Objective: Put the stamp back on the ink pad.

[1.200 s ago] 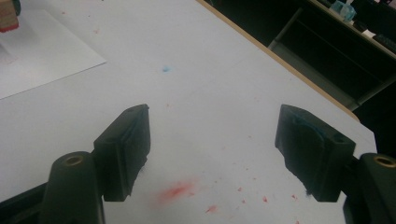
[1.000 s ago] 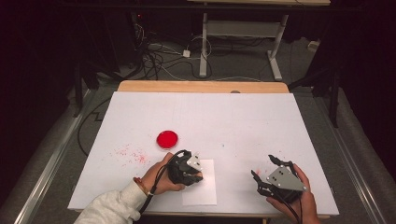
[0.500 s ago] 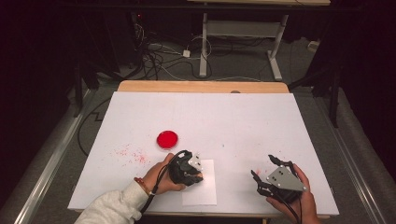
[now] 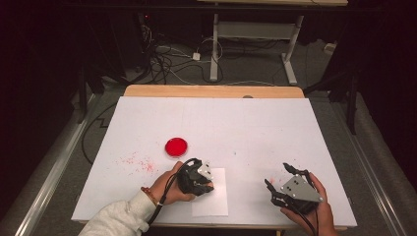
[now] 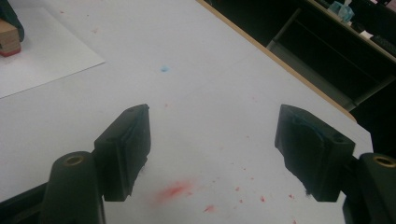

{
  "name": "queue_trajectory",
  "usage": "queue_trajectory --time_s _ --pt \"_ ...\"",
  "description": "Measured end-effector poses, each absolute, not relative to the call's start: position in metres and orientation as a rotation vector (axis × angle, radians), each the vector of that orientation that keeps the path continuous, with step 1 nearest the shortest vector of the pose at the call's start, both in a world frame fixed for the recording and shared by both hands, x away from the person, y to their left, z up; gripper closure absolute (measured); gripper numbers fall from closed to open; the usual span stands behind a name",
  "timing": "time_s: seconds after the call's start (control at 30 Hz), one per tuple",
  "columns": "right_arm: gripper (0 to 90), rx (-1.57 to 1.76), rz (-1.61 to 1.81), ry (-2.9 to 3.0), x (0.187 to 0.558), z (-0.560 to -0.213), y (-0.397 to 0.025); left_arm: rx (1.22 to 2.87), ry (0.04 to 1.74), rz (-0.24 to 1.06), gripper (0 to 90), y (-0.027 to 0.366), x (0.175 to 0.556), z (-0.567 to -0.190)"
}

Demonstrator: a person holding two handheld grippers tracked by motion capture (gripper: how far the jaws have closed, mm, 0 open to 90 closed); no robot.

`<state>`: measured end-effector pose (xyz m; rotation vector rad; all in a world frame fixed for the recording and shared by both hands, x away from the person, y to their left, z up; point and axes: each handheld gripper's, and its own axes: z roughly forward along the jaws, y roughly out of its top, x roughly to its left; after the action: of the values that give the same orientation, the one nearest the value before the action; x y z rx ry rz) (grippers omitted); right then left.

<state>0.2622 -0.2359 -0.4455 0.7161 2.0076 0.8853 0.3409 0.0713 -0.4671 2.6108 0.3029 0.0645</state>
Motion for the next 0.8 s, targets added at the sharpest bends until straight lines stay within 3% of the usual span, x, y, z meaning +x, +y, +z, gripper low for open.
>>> queue_trajectory --time_s 0.8 --pt "27.6 0.711 0.869 2.016 0.2628 -0.4465 -0.2351 2.621 0.294 0.095 73.7 0.0696 0.3380 -0.4664"
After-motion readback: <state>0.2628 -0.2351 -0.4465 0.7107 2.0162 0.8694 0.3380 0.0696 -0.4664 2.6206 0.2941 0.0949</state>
